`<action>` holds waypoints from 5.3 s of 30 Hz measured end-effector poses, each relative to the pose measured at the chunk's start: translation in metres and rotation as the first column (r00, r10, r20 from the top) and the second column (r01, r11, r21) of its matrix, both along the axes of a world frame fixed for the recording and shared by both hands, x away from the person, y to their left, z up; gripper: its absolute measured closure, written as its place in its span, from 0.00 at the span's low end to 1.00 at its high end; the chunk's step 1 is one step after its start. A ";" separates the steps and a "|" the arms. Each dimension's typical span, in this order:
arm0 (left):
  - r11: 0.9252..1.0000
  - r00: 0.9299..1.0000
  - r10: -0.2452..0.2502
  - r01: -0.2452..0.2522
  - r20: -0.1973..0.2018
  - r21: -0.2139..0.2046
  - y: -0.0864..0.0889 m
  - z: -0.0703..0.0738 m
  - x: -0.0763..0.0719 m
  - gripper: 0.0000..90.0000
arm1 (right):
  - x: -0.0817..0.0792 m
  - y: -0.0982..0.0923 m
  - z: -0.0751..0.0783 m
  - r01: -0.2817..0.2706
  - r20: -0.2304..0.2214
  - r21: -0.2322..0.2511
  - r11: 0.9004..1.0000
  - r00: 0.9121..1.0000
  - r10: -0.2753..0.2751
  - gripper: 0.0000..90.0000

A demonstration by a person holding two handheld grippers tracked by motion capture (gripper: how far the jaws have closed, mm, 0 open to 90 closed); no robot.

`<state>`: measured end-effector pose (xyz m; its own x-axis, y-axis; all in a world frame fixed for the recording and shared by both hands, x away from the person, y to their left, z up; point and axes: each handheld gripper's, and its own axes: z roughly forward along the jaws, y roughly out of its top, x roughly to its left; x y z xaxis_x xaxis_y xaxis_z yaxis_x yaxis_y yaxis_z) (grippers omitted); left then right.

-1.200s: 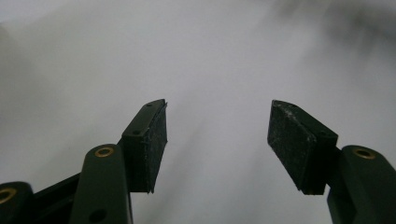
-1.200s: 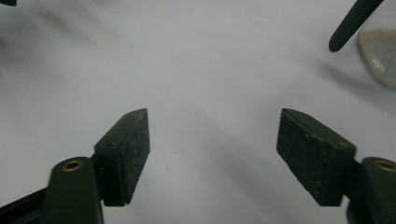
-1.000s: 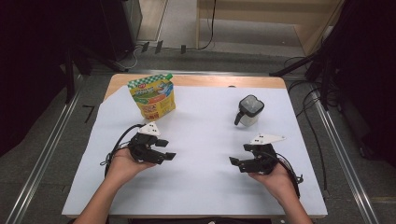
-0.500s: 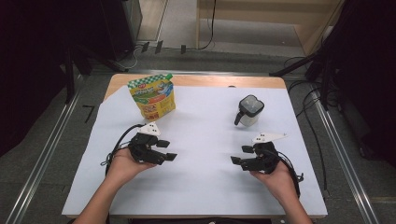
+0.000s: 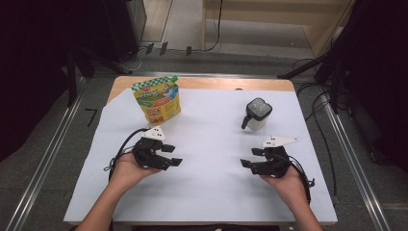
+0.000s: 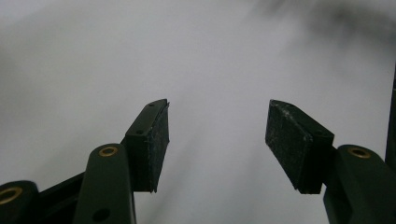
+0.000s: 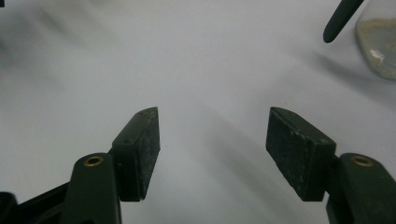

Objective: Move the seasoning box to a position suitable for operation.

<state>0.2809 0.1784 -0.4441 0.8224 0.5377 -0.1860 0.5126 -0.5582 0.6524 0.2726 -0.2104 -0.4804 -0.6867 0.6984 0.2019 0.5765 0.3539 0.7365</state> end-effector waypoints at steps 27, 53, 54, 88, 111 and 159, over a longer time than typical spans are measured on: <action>1.000 1.000 -0.005 0.005 -0.012 0.008 -0.006 -0.003 0.004 0.42 | 0.055 -0.038 -0.004 0.156 0.046 -0.008 0.988 0.987 -0.155 0.41; 1.000 1.000 -0.009 0.009 -0.011 0.025 -0.009 -0.006 0.000 0.41 | 0.120 -0.043 -0.012 0.252 0.055 -0.027 0.967 0.967 -0.251 0.16; 1.000 1.000 -0.011 0.011 -0.011 0.029 -0.009 -0.007 0.000 0.41 | 0.124 -0.043 -0.014 0.256 0.049 -0.021 0.966 0.966 -0.255 0.16; 0.999 1.000 0.027 -0.026 -0.012 0.024 0.000 -0.009 -0.006 0.40 | 0.153 -0.024 -0.039 0.276 0.112 0.073 0.958 0.953 -0.283 0.13; 0.999 0.999 0.033 -0.033 -0.013 0.019 0.003 -0.009 -0.005 0.41 | 0.145 -0.024 -0.032 0.295 0.171 0.044 0.955 0.939 -0.298 0.17; 1.000 1.000 -0.013 0.013 -0.016 0.009 -0.014 -0.007 0.006 0.41 | 0.040 0.026 -0.017 0.048 0.200 0.099 0.994 0.978 -0.067 0.17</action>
<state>0.2873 0.1645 -0.4513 0.8263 0.5286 -0.1943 0.5156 -0.5711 0.6388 0.3125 -0.1845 -0.4974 -0.6794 0.7224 0.1287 0.4292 0.2490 0.8682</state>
